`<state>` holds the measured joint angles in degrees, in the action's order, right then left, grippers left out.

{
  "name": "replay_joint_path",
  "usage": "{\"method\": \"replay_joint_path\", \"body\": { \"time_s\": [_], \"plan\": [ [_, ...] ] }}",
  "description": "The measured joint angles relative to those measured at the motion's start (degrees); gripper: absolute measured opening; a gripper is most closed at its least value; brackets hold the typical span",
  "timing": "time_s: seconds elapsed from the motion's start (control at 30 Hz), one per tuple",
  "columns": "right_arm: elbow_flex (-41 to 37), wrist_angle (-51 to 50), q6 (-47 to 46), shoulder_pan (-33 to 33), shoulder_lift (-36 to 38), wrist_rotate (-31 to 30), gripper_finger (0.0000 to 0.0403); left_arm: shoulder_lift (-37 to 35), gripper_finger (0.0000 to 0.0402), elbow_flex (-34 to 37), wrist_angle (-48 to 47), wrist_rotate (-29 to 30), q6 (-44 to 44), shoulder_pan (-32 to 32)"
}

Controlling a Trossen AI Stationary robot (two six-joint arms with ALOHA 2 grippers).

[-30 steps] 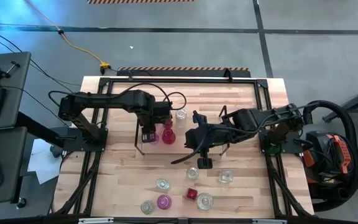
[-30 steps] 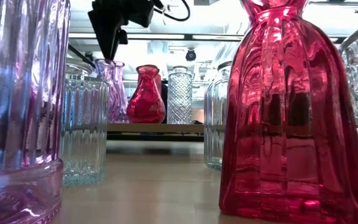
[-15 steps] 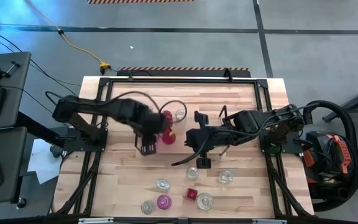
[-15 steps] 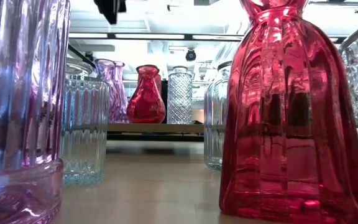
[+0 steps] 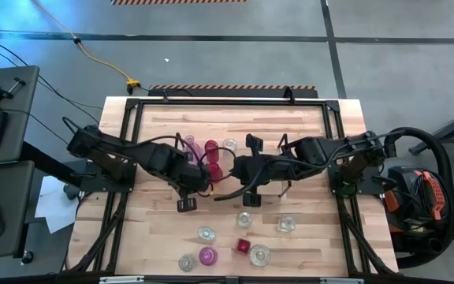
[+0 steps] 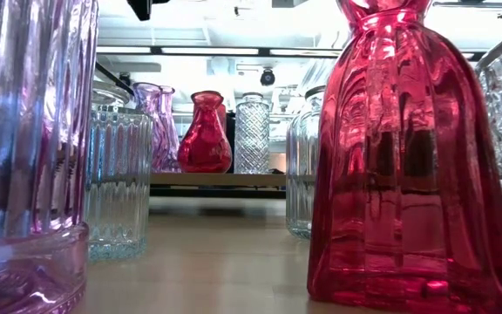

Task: Sort vases onto shelf
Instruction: Put the pink vase aligned with the other pink vase on the shelf

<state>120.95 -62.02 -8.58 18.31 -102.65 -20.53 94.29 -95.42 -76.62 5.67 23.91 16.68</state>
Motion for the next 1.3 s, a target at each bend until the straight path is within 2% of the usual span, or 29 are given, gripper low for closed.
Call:
{"method": "replay_joint_path", "body": {
  "time_s": [0.07, 0.27, 0.43, 0.57, 0.77, 1.0, 1.3],
  "plan": [
    [0.0, 0.0, 0.0, -0.29, 0.0, 0.0, 0.0016, 0.65, 0.0004, 0.0, -0.06, 1.19, 0.3, 0.27],
    [0.37, -0.54, -0.55, -0.34, 0.0, -0.05, 0.0016, 3.26, 0.0001, -0.04, 0.1, 7.19, 1.62, 1.2],
    [2.91, -3.16, -1.9, -0.34, 0.0, -2.17, 0.0016, 5.56, 0.0001, -0.04, 0.31, 7.6, 3.18, 2.03],
    [5.99, -5.13, -1.9, -0.27, -0.02, -3.95, 0.0016, 5.4, 0.0, 0.45, 0.04, 10.71, 4.03, 2.65],
    [9.7, -5.92, -1.37, 0.19, -0.01, -4.47, 0.0016, -0.24, 0.0, 8.88, 1.9, 7.22, 6.89, 2.93],
    [10.67, -5.92, 0.0, 0.53, 0.0, -5.84, 0.0016, -7.64, 0.0, 15.89, 13.47, 3.87, 8.56, 3.74],
    [10.67, -5.92, -0.14, 0.06, 0.0, -5.79, 0.0016, -8.43, 0.0, 22.23, 16.5, 3.87, 6.03, 2.02]
  ]
}}
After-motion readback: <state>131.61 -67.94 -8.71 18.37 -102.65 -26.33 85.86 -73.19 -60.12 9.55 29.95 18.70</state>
